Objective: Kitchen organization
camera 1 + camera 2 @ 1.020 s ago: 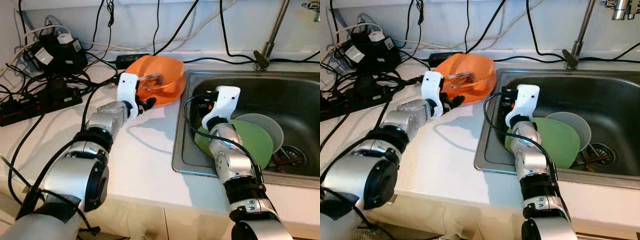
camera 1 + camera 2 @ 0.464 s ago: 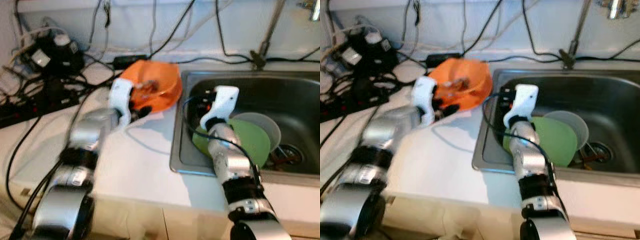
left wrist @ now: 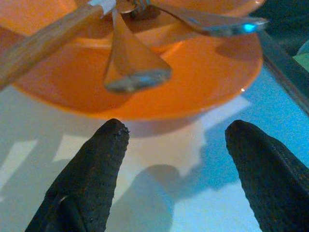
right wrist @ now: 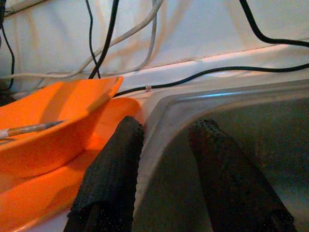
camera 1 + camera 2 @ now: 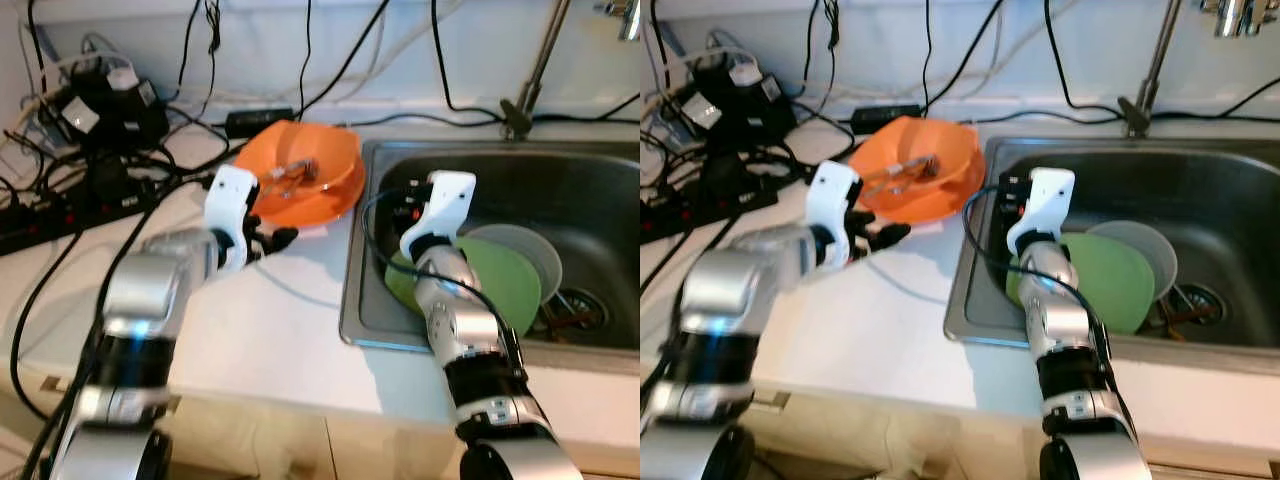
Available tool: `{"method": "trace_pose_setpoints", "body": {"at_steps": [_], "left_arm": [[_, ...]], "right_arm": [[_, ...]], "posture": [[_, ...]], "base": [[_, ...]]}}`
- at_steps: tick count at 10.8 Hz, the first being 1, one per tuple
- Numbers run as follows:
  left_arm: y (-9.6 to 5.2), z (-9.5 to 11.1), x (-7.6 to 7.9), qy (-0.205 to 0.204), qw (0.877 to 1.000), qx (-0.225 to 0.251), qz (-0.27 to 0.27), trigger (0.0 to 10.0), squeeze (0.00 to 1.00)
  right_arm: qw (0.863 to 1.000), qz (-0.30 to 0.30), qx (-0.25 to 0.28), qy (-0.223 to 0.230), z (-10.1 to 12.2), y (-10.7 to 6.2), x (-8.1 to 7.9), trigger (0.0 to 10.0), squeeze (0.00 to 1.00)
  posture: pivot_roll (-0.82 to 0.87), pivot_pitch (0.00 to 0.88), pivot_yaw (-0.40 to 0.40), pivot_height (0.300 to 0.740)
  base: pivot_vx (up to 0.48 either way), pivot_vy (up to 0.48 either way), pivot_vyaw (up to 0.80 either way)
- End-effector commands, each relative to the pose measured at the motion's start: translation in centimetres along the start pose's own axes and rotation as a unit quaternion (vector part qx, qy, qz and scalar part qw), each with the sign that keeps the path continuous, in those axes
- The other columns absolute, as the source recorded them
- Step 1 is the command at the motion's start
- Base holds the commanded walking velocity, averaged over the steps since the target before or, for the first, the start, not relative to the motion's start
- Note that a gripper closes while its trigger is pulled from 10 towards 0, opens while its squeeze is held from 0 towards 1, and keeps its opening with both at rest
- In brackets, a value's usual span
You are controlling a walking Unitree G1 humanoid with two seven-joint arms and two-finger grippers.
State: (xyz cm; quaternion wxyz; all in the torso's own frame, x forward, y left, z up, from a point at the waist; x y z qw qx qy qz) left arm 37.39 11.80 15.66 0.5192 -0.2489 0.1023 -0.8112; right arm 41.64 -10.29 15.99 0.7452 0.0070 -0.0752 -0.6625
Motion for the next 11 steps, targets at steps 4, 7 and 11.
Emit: {"method": "trace_pose_setpoints", "body": {"at_steps": [4,7,11], "left_arm": [[-1.7,3.2,1.9,0.039,0.995,0.084,0.019,10.0,0.0],[0.4,2.3,1.6,0.031,0.997,0.067,0.03,10.0,0.0],[3.0,2.6,0.8,0.016,0.996,0.069,0.049,10.0,0.0]], "right_arm": [[1.0,0.005,-0.007,0.007,-0.4,0.0,-0.4,10.0,0.0],[1.0,0.003,-0.006,0.007,-0.2,0.0,-0.2,10.0,0.0],[1.0,-0.003,-0.003,0.004,-0.1,0.0,0.3,10.0,0.0]], "posture": [[0.15,0.0,0.105,0.74],[0.13,0.0,0.11,0.74],[0.1,0.0,0.111,0.74]], "base": [[0.0,0.0,0.0],[0.0,0.0,0.0],[0.0,0.0,0.0]]}}
Point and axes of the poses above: a point about 5 cm out from each wrist's last joint towards the gripper, its own y axis pointing out of the wrist towards the gripper, its own z axis along the axis of the wrist's last joint, x = y × z, the point moved 6 cm from there along y, pointing out of the wrist towards the gripper, and after that the axes turned 15 degrees about -y, right-handed, at the moved point
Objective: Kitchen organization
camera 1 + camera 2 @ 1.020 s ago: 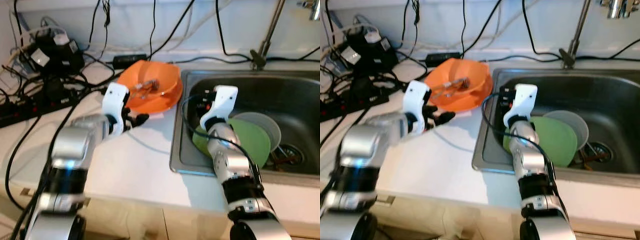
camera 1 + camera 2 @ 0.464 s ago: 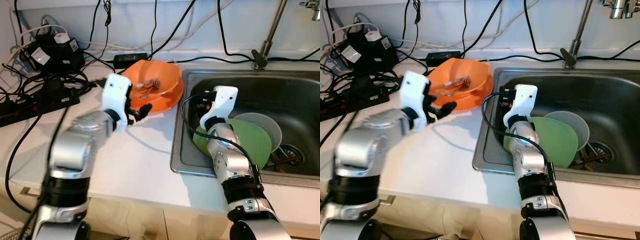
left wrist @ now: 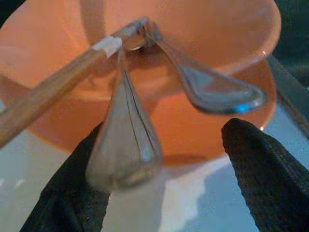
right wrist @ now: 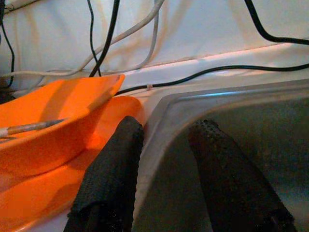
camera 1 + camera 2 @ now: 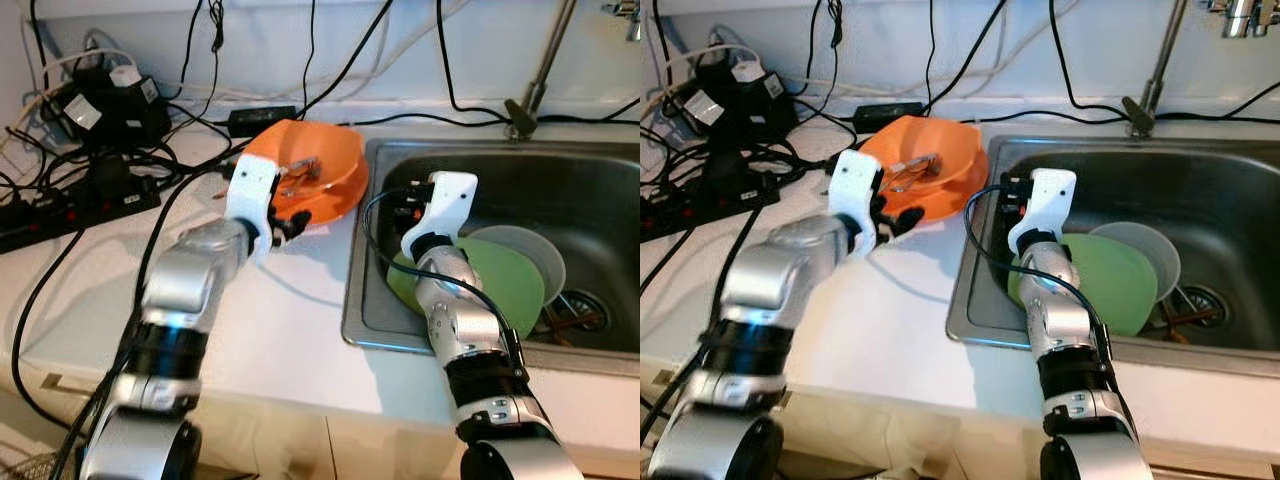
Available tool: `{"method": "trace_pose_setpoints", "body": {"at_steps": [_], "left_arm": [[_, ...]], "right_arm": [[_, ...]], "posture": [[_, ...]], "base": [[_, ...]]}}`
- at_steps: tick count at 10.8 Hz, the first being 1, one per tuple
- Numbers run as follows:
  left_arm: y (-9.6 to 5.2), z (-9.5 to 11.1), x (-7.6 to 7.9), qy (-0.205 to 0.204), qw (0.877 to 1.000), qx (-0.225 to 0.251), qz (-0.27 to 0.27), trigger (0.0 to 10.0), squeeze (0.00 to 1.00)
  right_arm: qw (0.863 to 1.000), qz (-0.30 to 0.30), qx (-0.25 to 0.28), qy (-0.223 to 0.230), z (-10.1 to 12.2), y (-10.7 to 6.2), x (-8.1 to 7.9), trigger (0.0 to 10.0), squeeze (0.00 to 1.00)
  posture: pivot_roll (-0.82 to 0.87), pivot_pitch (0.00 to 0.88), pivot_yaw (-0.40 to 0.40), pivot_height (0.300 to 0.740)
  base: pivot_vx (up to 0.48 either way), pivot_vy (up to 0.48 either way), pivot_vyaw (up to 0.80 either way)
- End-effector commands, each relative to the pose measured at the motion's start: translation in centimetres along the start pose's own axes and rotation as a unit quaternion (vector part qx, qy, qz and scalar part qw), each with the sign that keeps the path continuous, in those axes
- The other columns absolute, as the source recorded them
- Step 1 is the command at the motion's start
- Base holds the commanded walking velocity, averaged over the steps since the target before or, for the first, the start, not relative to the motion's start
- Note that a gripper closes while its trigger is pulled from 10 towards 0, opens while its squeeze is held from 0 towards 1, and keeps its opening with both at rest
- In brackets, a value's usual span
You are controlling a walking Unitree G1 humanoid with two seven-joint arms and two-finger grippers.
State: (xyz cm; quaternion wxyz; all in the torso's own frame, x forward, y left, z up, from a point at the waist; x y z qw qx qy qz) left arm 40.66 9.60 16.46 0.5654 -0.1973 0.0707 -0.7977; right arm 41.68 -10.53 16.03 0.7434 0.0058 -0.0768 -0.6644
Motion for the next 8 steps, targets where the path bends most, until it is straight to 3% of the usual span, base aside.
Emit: {"method": "trace_pose_setpoints", "body": {"at_steps": [1,4,8], "left_arm": [[0.2,0.5,-0.6,0.006,1.0,0.01,0.015,10.0,0.0],[1.7,0.2,-1.6,-0.009,1.0,0.01,0.028,10.0,0.0],[3.9,0.3,-1.4,-0.01,1.0,0.012,0.024,10.0,0.0]], "right_arm": [[1.0,-0.001,-0.004,0.005,-0.2,-0.1,0.0,10.0,0.0],[1.0,0.003,-0.005,0.006,-0.2,-0.1,-0.2,10.0,0.0],[1.0,0.003,-0.002,0.002,0.0,0.0,0.1,10.0,0.0]], "posture": [[0.1,0.0,0.111,0.74],[0.09,0.0,0.105,0.74],[0.06,0.0,0.108,0.74]], "base": [[0.0,0.0,0.0],[0.0,0.0,0.0],[0.0,0.0,0.0]]}}
Point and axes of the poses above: a point about 5 cm out from each wrist's last joint towards the gripper, its own y axis pointing out of the wrist towards the gripper, its own z axis along the axis of the wrist's last joint, x = y × z, the point moved 6 cm from there along y, pointing out of the wrist towards the gripper, and after that the axes turned 15 degrees about -y, right-handed, at the moved point
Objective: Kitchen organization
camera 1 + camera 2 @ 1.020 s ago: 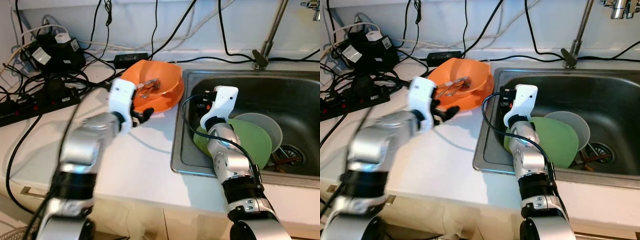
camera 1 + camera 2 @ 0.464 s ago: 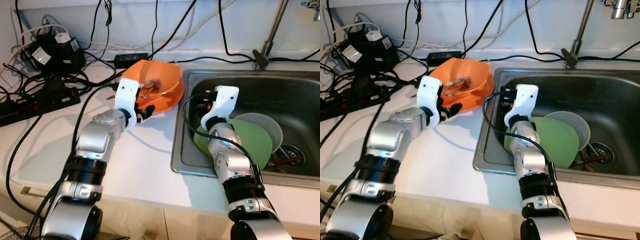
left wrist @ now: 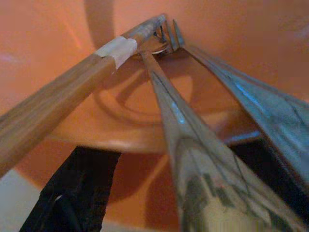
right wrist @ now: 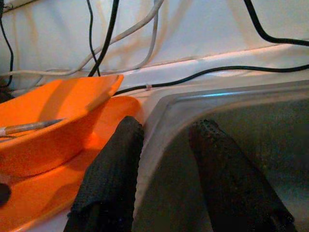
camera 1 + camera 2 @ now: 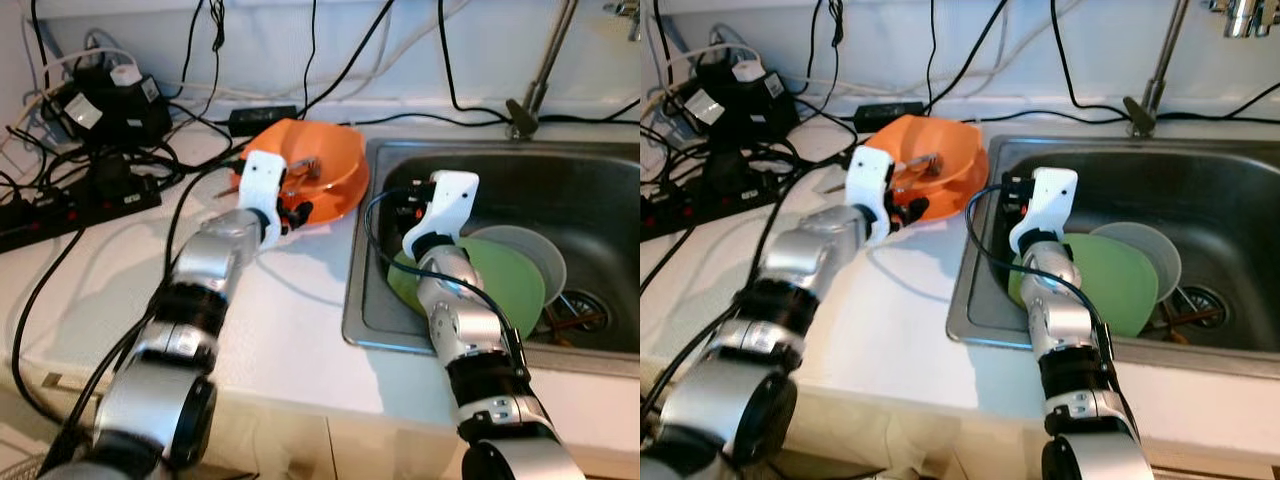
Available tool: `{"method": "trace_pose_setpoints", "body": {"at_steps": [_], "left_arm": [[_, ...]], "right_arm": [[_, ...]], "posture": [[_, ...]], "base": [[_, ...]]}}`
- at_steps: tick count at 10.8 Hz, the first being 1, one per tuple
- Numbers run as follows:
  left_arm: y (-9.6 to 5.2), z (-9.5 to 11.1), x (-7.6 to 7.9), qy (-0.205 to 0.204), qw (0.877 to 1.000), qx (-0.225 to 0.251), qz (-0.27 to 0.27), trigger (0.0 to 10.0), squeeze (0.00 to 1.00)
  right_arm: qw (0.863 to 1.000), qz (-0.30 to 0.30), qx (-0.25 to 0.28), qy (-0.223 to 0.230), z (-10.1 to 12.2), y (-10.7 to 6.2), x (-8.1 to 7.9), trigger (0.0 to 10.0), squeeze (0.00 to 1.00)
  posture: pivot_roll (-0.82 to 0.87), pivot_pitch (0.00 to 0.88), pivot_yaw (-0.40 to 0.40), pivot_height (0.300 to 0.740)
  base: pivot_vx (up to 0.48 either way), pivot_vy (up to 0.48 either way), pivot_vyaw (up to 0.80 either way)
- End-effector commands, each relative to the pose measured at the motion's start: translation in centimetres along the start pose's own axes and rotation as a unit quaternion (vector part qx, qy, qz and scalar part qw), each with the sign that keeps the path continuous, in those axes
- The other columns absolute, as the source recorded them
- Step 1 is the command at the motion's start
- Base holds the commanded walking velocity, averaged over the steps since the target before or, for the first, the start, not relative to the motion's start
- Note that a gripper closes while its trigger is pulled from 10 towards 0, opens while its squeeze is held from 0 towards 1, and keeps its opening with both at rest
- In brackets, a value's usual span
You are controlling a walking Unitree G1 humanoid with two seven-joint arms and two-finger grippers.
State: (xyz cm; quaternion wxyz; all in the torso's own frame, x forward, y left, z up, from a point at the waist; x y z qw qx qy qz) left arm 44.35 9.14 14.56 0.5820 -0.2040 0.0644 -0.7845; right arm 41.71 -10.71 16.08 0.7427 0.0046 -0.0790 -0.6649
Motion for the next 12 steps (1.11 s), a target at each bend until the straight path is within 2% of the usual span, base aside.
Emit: {"method": "trace_pose_setpoints", "body": {"at_steps": [1,4,7,10,12], "left_arm": [[0.2,0.5,-0.2,-0.003,1.0,0.007,0.002,10.0,0.0],[1.1,-0.5,0.0,-0.007,1.0,-0.011,-0.004,10.0,0.0],[1.1,-3.1,-0.8,0.002,0.998,-0.06,-0.001,10.0,0.0],[0.3,-5.5,-2.0,-0.003,0.994,-0.108,-0.011,10.0,0.0],[-0.5,-5.4,-2.1,-0.017,0.992,-0.118,-0.029,10.0,0.0]], "right_arm": [[1.0,0.003,-0.002,0.004,0.0,0.0,-0.1,10.0,0.0],[1.0,0.006,0.0,0.002,0.1,0.1,-0.1,10.0,0.0],[1.0,0.008,-0.003,0.003,0.0,0.0,-0.3,10.0,0.0],[1.0,0.009,-0.005,0.005,-0.2,-0.1,-0.4,10.0,0.0],[1.0,0.009,-0.005,0.007,-0.2,-0.2,-0.5,10.0,0.0]], "posture": [[0.06,0.0,0.108,0.74],[0.05,0.0,0.109,0.74],[0.06,0.0,0.108,0.74],[0.08,0.0,0.119,0.74],[0.09,0.0,0.124,0.74]], "base": [[0.0,0.0,0.0],[0.0,0.0,0.0],[0.0,0.0,0.0],[0.0,0.0,0.0],[0.0,0.0,0.0]]}}
Point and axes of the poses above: a point about 5 cm out from each wrist's last joint towards the gripper, its own y axis pointing out of the wrist towards the gripper, its own z axis along the axis of the wrist's last joint, x = y × z, the point moved 6 cm from there along y, pointing out of the wrist towards the gripper, and after that the axes turned 15 degrees about -y, right-handed, at the moved point
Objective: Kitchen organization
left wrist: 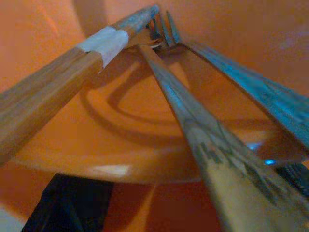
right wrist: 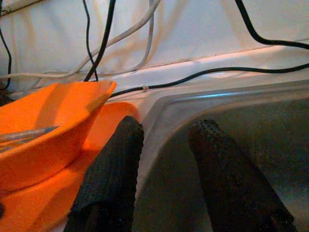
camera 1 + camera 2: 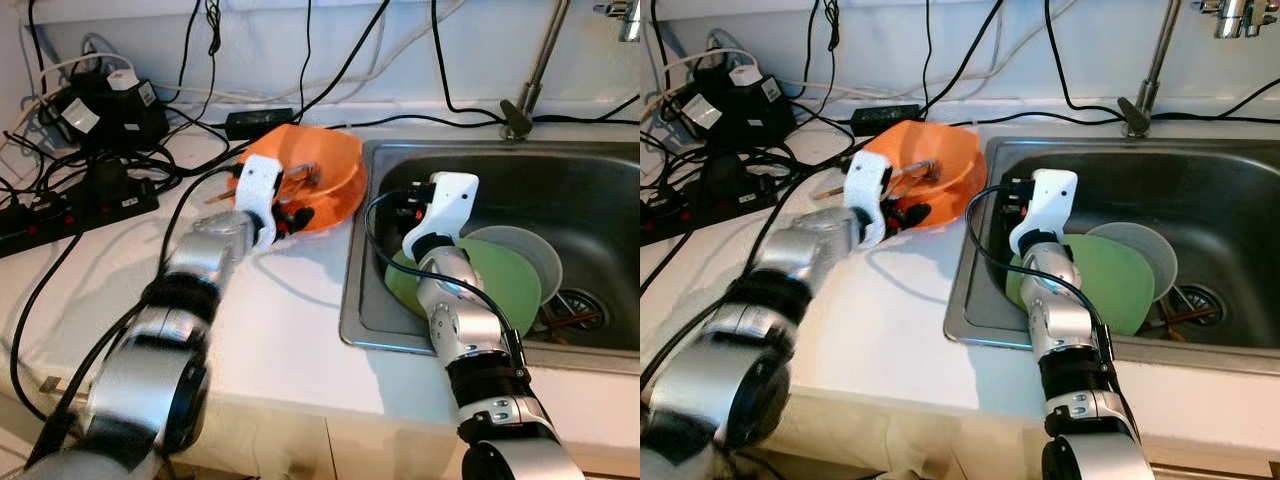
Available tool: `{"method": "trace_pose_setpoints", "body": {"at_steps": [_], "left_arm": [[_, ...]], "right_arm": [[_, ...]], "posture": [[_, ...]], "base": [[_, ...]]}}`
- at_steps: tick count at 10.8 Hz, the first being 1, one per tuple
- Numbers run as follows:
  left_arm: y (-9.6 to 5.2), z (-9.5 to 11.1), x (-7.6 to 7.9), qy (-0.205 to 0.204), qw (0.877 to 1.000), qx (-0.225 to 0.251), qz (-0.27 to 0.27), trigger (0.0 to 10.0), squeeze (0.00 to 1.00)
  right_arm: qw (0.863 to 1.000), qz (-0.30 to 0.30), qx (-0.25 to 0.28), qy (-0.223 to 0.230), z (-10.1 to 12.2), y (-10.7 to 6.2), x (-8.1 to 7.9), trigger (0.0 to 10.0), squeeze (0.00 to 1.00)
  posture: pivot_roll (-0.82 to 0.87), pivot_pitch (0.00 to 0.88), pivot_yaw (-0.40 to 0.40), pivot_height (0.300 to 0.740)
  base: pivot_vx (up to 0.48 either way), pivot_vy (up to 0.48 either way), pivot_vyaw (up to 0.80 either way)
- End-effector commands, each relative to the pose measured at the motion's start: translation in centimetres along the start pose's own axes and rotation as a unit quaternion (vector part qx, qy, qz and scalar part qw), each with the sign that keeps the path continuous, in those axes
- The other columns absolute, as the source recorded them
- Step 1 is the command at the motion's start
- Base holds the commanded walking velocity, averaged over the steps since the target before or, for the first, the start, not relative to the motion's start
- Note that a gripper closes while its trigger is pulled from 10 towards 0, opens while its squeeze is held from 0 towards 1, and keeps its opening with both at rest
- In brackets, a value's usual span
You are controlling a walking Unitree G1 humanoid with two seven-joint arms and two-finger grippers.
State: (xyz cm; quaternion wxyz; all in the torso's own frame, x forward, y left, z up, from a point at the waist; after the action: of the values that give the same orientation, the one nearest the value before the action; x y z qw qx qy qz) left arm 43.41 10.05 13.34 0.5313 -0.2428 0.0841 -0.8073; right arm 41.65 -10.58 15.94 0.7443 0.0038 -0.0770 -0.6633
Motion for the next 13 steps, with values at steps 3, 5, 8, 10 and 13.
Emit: {"method": "trace_pose_setpoints", "body": {"at_steps": [3,5,8,10,13], "left_arm": [[-2.7,-3.4,-0.9,-0.026,0.997,-0.074,0.004,10.0,0.0],[-6.7,-3.6,-0.8,-0.031,0.997,-0.075,0.015,10.0,0.0],[-10.6,-4.0,0.6,-0.04,0.996,-0.081,0.019,10.0,0.0],[-12.9,-4.5,2.3,-0.04,0.995,-0.086,0.019,10.0,0.0],[-13.9,-3.6,2.5,-0.008,0.998,-0.054,0.042,10.0,0.0]], "right_arm": [[1.0,0.006,-0.007,0.008,-0.4,-0.2,-0.4,10.0,0.0],[1.0,0.007,-0.008,0.011,-0.5,-0.4,-0.6,10.0,0.0],[1.0,0.01,-0.012,0.011,-0.7,-0.4,-0.6,10.0,0.0],[1.0,0.014,-0.012,0.012,-0.6,-0.3,-0.8,10.0,0.0],[1.0,0.018,-0.015,0.013,-0.9,-0.3,-1.0,10.0,0.0]], "posture": [[0.1,0.0,0.13,0.74],[0.14,0.0,0.132,0.74],[0.17,0.0,0.124,0.74],[0.18,0.0,0.12,0.74],[0.2,0.0,0.111,0.74]], "base": [[0.0,0.0,0.0],[0.0,0.0,0.0],[0.0,0.0,0.0],[0.0,0.0,0.0],[0.0,0.0,0.0]]}}
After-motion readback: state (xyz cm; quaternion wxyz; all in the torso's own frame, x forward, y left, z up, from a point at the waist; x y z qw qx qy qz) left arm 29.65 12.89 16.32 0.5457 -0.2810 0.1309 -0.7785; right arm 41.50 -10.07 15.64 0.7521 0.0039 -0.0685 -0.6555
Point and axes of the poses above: a point about 5 cm out from each wrist's last joint towards the gripper, its own y axis pointing out of the wrist towards the gripper, its own z axis along the axis of the wrist's last joint, x = y × z, the point moved 6 cm from there along y, pointing out of the wrist towards the gripper, and after that the axes turned 15 degrees about -y, right-handed, at the moved point
